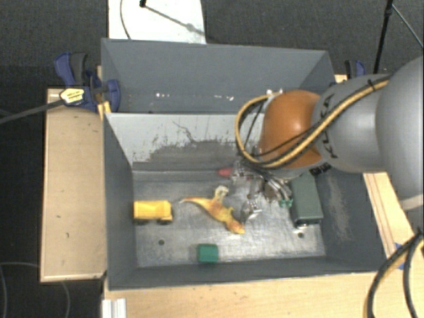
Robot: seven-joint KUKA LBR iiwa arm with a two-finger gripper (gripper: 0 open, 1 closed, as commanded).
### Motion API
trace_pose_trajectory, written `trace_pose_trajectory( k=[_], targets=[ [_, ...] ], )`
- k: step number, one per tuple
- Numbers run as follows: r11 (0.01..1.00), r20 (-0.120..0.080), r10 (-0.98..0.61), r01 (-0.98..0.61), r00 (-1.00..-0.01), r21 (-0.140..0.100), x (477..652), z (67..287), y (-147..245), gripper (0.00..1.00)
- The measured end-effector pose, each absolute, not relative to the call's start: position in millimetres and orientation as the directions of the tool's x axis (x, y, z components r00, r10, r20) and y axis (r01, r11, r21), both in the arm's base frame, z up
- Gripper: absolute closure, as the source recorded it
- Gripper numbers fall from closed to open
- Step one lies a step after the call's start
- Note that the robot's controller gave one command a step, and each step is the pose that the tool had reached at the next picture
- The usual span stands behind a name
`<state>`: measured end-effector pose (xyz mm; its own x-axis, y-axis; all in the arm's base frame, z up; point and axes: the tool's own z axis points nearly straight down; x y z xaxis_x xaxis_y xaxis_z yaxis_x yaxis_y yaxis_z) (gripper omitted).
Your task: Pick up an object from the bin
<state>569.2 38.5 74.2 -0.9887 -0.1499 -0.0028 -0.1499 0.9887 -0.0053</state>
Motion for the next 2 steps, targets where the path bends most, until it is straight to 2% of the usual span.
trace_pose_trajectory(
  k=[1,2],
  targets=[
    [0.985,0.005,-0.175,-0.175,-0.985,0.002,563.2,118.9,30.4,0.00],
    [0.976,-0.005,-0.216,-0.216,-0.976,-0.007,577.9,80.5,77.7,1.00]
  ],
)
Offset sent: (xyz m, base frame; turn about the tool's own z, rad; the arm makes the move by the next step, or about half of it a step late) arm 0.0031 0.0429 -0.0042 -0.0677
